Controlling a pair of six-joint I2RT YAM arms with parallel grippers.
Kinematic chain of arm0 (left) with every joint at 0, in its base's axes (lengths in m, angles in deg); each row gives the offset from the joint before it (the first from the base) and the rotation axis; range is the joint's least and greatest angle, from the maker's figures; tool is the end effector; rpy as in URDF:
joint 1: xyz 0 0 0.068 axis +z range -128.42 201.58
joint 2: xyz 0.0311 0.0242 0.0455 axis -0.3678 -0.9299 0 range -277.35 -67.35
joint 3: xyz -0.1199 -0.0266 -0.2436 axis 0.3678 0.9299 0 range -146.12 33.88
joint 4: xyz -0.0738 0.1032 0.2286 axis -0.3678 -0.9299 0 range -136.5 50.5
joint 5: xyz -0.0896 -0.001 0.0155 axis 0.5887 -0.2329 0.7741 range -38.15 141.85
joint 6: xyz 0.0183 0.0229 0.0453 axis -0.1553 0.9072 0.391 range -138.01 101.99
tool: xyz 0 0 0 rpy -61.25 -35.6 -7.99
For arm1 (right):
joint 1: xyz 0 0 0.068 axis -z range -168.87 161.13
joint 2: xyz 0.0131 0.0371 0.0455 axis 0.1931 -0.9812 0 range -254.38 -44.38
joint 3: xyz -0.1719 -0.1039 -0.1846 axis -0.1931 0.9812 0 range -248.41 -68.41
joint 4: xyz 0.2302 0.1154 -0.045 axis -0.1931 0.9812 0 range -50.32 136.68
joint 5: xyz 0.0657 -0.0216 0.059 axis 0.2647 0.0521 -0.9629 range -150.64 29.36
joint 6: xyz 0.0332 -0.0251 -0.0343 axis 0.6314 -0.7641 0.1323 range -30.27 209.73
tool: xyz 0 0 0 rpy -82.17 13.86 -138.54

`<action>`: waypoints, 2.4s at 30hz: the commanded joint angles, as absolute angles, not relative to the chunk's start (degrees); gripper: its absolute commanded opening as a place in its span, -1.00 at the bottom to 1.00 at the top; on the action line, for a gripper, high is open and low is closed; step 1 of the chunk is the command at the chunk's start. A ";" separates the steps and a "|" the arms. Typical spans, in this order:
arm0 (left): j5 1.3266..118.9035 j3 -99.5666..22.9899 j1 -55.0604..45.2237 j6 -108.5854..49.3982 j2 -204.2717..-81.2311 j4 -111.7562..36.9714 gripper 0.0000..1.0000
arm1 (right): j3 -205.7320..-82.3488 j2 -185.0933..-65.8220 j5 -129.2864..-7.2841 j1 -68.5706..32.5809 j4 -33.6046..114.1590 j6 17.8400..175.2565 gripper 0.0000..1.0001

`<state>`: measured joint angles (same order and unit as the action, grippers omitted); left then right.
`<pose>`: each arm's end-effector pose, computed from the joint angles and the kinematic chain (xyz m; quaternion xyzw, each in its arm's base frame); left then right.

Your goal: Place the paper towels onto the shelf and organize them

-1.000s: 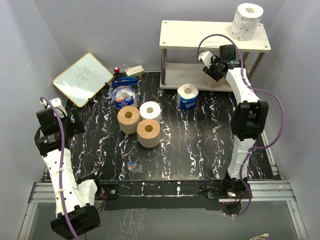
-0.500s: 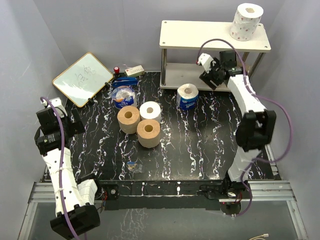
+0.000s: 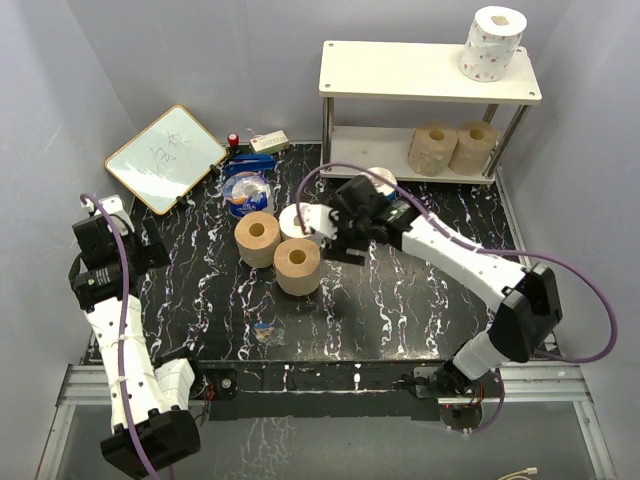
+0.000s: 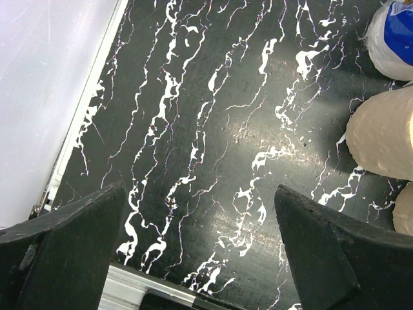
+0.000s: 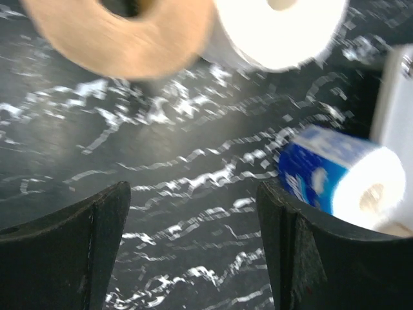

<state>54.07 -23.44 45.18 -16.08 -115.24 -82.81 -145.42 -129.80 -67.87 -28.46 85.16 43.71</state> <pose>0.1526 0.0652 0.3476 -0.1569 0.8683 0.0873 0.4624 0.2395 0.2039 0.3119 -0.6591 0.6828 0.0425 0.3122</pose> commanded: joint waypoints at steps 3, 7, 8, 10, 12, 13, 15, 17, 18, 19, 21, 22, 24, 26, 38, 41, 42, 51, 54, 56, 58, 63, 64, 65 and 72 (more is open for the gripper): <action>53.70 -23.51 45.97 -16.02 -115.06 -82.30 0.96 | -152.30 -135.25 -69.70 -39.40 85.71 46.76 0.50; 53.78 -23.51 46.09 -16.03 -114.92 -82.30 0.96 | -156.67 -138.99 -72.55 -43.33 86.17 47.08 0.50; 53.84 -23.53 46.10 -16.01 -114.77 -82.30 0.96 | -157.26 -139.83 -73.42 -43.53 86.24 47.18 0.49; 53.92 -23.51 46.18 -16.01 -114.52 -82.30 0.96 | -157.83 -141.29 -74.19 -43.71 86.05 47.19 0.49; 53.94 -23.51 46.19 -16.01 -114.33 -82.30 0.96 | -157.81 -142.49 -74.27 -43.71 85.50 47.11 0.47; 54.00 -23.51 46.19 -15.93 -114.29 -82.30 0.96 | -157.72 -142.88 -74.38 -43.73 85.12 47.11 0.47; 54.05 -23.49 46.19 -15.91 -114.19 -82.30 0.96 | -157.60 -143.59 -74.95 -43.79 84.72 47.23 0.47; 54.14 -23.42 46.24 -15.92 -114.14 -82.30 0.96 | -157.74 -143.78 -75.43 -43.77 84.51 47.39 0.47; 54.14 -23.38 46.27 -15.91 -114.11 -82.19 0.96 | -157.91 -145.37 -75.55 -43.77 84.57 47.52 0.46; 54.20 -23.32 46.24 -15.90 -114.03 -82.18 0.96 | -158.08 -146.05 -75.70 -43.80 84.59 47.62 0.46; 54.29 -23.34 46.20 -15.82 -114.10 -82.17 0.96 | -158.54 -146.83 -75.91 -43.85 84.43 47.80 0.45; 54.31 -23.34 46.24 -15.87 -114.08 -82.16 0.96 | -158.83 -147.10 -76.12 -43.88 84.34 47.81 0.45; 54.31 -23.29 46.24 -15.85 -114.06 -82.13 0.96 | -159.61 -148.01 -76.24 -43.87 84.33 47.81 0.45; 54.40 -23.34 46.21 -15.86 -114.02 -82.14 0.96 | -160.33 -148.84 -76.00 -43.84 84.42 47.66 0.45; 54.56 -23.38 46.26 -15.80 -114.36 -82.12 0.96 | -159.25 -151.29 -73.61 -43.86 83.47 45.57 0.40; 54.75 -23.34 46.21 -15.74 -114.45 -82.12 0.96 | -158.32 -151.61 -72.90 -43.82 83.19 45.40 0.25; 54.75 -23.34 46.19 -15.71 -114.57 -82.12 0.96 | -158.10 -151.52 -72.60 -43.84 83.19 45.28 0.22; 55.06 -23.29 46.27 -15.58 -114.80 -82.08 0.96 | -156.26 -152.13 -70.08 -43.89 81.61 44.92 -0.35; 54.84 -23.24 46.19 -15.60 -114.70 -82.03 0.96 | -155.97 -152.55 -70.13 -43.81 81.52 45.42 -0.51; 54.86 -23.25 46.25 -15.63 -114.71 -82.03 0.96 | -155.67 -152.48 -70.09 -43.88 81.44 45.60 -0.61; 54.92 -23.25 46.21 -15.57 -114.72 -81.99 0.96 | -155.64 -151.92 -69.86 -43.88 81.62 45.83 -0.77; 54.92 -23.25 46.19 -15.57 -114.62 -81.99 0.96 | -157.94 -147.53 -67.21 -43.80 83.64 46.16 -1.00; 54.93 -23.23 46.26 -15.58 -114.73 -81.97 0.96 | -157.92 -146.24 -66.33 -43.67 83.18 45.96 -1.00; 54.89 -23.25 46.20 -15.63 -114.86 -82.02 0.96 | -157.97 -144.90 -65.88 -43.32 82.81 45.77 -1.00; 54.72 -23.25 46.24 -15.58 -114.98 -82.03 0.96 | -164.33 -141.21 -65.47 -37.44 87.71 44.85 -1.00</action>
<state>54.25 -23.42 45.85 -16.04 -114.92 -82.76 -157.81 -147.42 -68.31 -41.40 88.06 45.90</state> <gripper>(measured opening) 0.980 0.293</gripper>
